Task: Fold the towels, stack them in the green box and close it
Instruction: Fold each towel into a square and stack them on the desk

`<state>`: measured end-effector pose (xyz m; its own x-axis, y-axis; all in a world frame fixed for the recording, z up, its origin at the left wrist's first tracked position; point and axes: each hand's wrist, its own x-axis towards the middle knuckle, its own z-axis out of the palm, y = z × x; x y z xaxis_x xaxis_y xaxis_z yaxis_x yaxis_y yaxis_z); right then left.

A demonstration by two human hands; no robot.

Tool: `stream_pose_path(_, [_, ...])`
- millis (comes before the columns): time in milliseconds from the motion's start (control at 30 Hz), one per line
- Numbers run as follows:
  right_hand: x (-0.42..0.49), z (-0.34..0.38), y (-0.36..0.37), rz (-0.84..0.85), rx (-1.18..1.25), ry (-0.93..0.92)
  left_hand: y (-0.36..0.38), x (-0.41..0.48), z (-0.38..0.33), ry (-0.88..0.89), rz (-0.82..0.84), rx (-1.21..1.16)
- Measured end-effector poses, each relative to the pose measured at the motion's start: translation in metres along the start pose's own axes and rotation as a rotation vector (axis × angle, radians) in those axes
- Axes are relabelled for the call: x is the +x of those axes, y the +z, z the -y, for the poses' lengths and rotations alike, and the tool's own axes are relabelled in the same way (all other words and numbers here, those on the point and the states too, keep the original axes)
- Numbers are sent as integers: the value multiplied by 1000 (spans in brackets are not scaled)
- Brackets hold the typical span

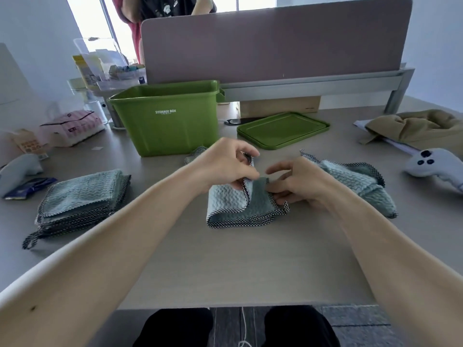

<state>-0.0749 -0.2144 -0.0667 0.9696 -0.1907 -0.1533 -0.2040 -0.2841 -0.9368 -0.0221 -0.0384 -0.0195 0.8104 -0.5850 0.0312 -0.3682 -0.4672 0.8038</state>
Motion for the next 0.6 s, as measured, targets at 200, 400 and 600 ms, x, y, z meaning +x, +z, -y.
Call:
stream_pose_path(200, [2, 0, -1, -38, 57, 27, 14, -3, 4, -28, 85, -38])
stream_pose_path(400, [8, -3, -4, -271, -309, -222, -10, -11, 41, 211, -219, 272])
stream_pose_path(600, [3, -2, 4, 28, -568, -468, 0, -28, 72, 128, 65, 577])
